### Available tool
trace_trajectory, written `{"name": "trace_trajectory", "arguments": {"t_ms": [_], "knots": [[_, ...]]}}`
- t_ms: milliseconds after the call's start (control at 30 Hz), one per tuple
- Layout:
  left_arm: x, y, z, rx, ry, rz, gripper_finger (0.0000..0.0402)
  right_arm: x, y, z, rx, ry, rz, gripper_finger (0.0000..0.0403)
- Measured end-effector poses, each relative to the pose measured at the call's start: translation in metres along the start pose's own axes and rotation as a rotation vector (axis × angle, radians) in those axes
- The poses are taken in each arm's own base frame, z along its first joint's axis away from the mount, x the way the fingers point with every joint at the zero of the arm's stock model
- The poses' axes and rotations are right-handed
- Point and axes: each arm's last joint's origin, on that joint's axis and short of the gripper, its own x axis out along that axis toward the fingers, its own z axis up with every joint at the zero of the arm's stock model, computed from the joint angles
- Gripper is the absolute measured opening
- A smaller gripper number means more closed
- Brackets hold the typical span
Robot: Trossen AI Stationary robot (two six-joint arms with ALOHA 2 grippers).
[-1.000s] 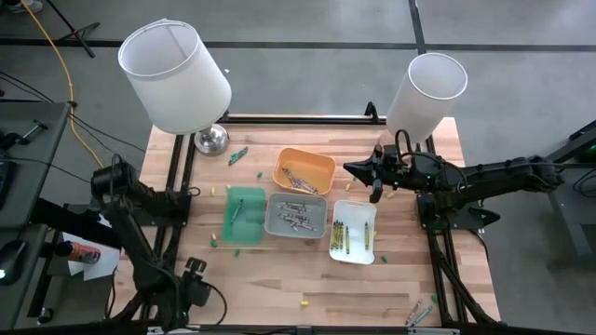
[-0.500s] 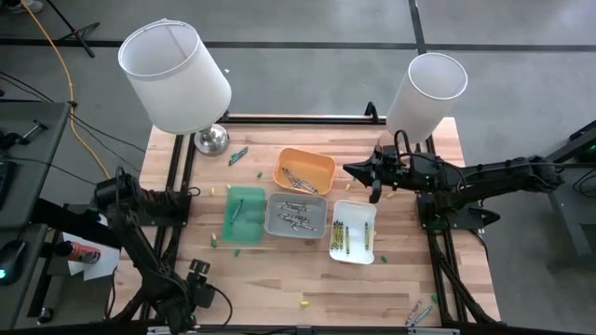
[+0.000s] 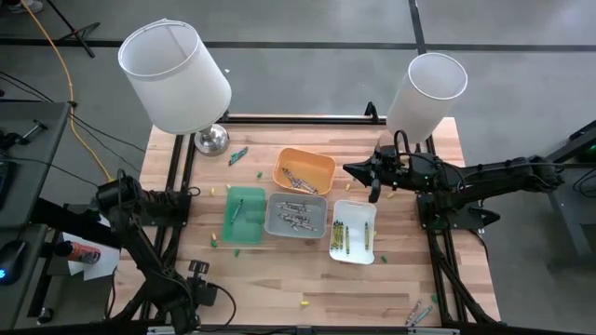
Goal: Sort crayons
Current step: Put the blue crayon into the light blue bin
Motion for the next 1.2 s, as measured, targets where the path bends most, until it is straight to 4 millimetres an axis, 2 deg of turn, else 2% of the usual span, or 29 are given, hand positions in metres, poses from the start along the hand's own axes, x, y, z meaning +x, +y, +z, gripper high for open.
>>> {"name": "trace_trajectory", "arguments": {"t_ms": [33, 100, 400, 600, 733, 900, 1067, 1200], "knots": [[0.0, 0.001, 0.001, -0.005, 0.005, -0.003, 0.0034, 0.0, 0.0, 0.0, 0.0, 0.0, 0.0, 0.0], [-0.001, 0.004, 0.003, -0.018, 0.011, -0.009, 0.0011, 0.0, 0.0, 0.0, -0.001, 0.0, 0.0, 0.0], [-0.014, 0.02, 0.017, -0.027, -0.04, -0.021, 0.0002, 0.0, 0.0, -0.001, -0.003, 0.006, -0.003, 0.0], [-0.056, 0.042, 0.028, 0.018, -0.204, -0.058, 0.0001, 0.0, 0.0, -0.001, -0.002, 0.006, -0.003, 0.0], [-0.098, 0.075, 0.035, 0.01, -0.407, -0.014, 0.0001, 0.0, 0.0, -0.001, -0.002, 0.006, -0.004, 0.0], [-0.145, 0.136, 0.041, -0.081, -0.66, 0.161, 0.0, 0.0, 0.0, -0.001, -0.002, 0.006, -0.004, 0.0], [-0.176, 0.199, 0.054, -0.25, -0.871, 0.33, 0.0, 0.0, 0.0, -0.001, -0.002, 0.006, -0.004, 0.0], [-0.187, 0.235, 0.069, -0.312, -1.176, 0.289, 0.0, 0.0, 0.0, 0.0, 0.003, -0.003, 0.001, 0.0]]}}
